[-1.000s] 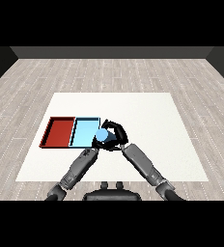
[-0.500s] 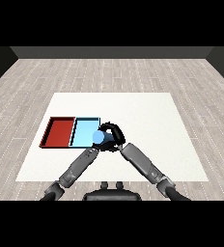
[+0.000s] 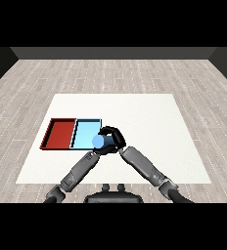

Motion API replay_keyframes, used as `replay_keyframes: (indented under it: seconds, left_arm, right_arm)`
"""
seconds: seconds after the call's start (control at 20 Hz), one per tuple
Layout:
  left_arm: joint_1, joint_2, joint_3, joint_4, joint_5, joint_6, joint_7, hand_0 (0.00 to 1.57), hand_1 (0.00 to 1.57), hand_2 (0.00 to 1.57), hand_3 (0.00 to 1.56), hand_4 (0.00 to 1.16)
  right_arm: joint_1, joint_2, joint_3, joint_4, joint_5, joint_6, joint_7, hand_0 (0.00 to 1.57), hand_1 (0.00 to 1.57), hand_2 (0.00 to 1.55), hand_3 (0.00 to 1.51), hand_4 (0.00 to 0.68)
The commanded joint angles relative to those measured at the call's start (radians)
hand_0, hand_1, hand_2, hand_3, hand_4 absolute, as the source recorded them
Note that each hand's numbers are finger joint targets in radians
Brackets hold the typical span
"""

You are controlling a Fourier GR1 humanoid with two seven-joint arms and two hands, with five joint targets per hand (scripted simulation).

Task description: Pick the blue can and put it in the blue box

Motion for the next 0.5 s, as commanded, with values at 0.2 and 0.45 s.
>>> replay_keyframes:
  seconds: [0.2,0.45]
  left_arm:
    - [-0.042,-0.037,0.032,0.091,0.162,-0.048,-0.108,0.91,0.91,0.94,0.83,0.65]
    - [-0.072,-0.038,0.020,0.077,0.172,-0.024,-0.064,1.42,1.42,1.35,1.00,0.68]
  right_arm:
    - [-0.006,0.029,-0.033,-0.022,-0.017,0.030,0.043,1.44,1.44,1.45,1.39,0.583]
    - [0.062,0.023,-0.094,-0.054,-0.079,0.115,0.020,1.27,1.27,1.37,1.33,0.415]
